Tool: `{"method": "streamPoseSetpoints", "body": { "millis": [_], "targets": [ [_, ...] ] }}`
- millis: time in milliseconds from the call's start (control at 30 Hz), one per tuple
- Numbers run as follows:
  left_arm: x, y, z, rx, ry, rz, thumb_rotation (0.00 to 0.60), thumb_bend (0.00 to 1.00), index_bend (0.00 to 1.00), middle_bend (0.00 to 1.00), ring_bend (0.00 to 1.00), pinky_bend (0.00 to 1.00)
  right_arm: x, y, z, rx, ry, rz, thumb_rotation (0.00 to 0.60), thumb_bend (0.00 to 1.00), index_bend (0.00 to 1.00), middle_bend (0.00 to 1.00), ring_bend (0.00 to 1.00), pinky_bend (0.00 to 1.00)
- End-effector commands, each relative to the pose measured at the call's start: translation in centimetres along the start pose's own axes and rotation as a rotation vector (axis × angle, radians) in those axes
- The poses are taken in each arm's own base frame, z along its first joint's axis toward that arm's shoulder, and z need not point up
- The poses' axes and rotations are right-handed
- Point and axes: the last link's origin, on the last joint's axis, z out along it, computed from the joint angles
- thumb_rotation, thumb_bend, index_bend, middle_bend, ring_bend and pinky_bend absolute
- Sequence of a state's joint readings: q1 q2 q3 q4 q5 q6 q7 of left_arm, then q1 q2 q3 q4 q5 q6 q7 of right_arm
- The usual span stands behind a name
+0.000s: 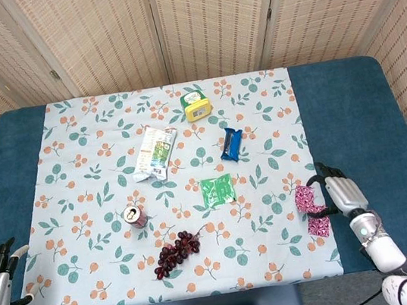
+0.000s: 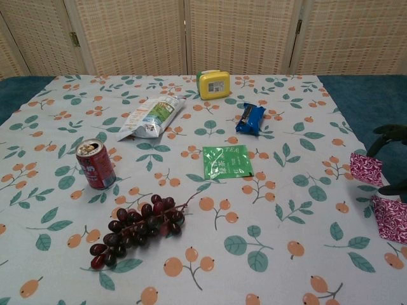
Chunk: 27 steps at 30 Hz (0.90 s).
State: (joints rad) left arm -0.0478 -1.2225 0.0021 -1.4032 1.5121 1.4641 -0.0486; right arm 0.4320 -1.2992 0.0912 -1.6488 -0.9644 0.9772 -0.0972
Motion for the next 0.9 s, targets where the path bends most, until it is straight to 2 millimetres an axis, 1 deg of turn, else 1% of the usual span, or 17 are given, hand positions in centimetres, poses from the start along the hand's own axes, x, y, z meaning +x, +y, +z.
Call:
{"method": "streamPoseSetpoints", "body": {
  "millis": [33, 167, 300, 533, 900],
  "targets": [
    [-0.1, 0.0, 0.0, -0.001, 0.000, -0.002, 0.600, 0.27, 0.22, 0.07, 0.09, 0.00, -0.6, 1.3, -2.1, -0.021, -0.004, 0.036, 0.535, 0.15, 0.33, 0.05, 0.00, 0.00],
    [-0.2, 0.0, -0.1, -0.004, -0.004, -0.003, 0.600, 0.27, 0.22, 0.07, 0.09, 0.00, -1.5, 2.5, -3.3, -0.043, -0.019, 0.050, 0.533, 0.15, 0.33, 0.05, 0.00, 0.00],
    [-0.3, 0.0, -0.1, -0.003, -0.002, -0.005, 0.600, 0.27, 0.22, 0.07, 0.09, 0.00, -2.1, 3.3, -3.6, -0.059, -0.031, 0.035, 0.533, 0.15, 0.33, 0.04, 0.00, 0.00],
    [-0.5, -0.2, -0.3, 0.000, -0.006, -0.009, 0.600, 0.27, 0.22, 0.07, 0.09, 0.00, -3.2, 3.5, -3.1, -0.061, -0.053, 0.020, 0.532, 0.15, 0.33, 0.04, 0.00, 0.00],
    [-0.6, -0.4, -0.3, 0.007, -0.006, -0.010, 0.600, 0.27, 0.22, 0.07, 0.09, 0.00, -3.5, 3.7, -3.0, -0.078, -0.052, 0.030, 0.531, 0.15, 0.30, 0.04, 0.00, 0.00]
  ]
}}
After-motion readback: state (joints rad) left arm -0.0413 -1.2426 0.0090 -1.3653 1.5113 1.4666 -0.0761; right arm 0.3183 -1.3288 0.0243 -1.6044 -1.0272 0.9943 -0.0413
